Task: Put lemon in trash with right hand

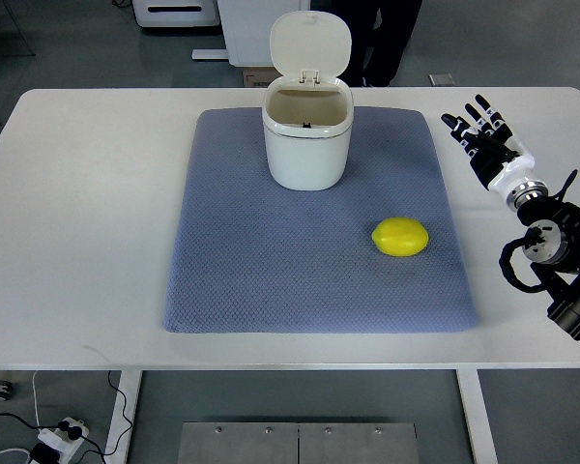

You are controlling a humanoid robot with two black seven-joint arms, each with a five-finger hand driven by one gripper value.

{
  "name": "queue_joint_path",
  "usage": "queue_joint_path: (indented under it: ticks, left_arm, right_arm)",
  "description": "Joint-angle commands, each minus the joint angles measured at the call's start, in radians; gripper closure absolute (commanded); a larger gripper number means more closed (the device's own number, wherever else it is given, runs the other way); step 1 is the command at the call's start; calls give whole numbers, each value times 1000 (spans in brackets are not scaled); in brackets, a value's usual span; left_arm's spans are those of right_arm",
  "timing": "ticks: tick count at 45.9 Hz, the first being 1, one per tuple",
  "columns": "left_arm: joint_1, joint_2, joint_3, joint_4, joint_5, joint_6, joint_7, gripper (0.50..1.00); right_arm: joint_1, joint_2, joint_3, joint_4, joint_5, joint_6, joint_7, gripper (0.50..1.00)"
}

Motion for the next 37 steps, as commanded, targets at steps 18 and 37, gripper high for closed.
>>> queue_joint_path:
  ticks: [18,37]
  left_arm:
    - [0,0,0,1,-2,0,0,500]
    - [1,0,0,-1,-2,0,-1,500]
  right_arm:
    - [0,-1,0,0,0,0,0,500]
    - [0,-1,0,0,1,0,0,500]
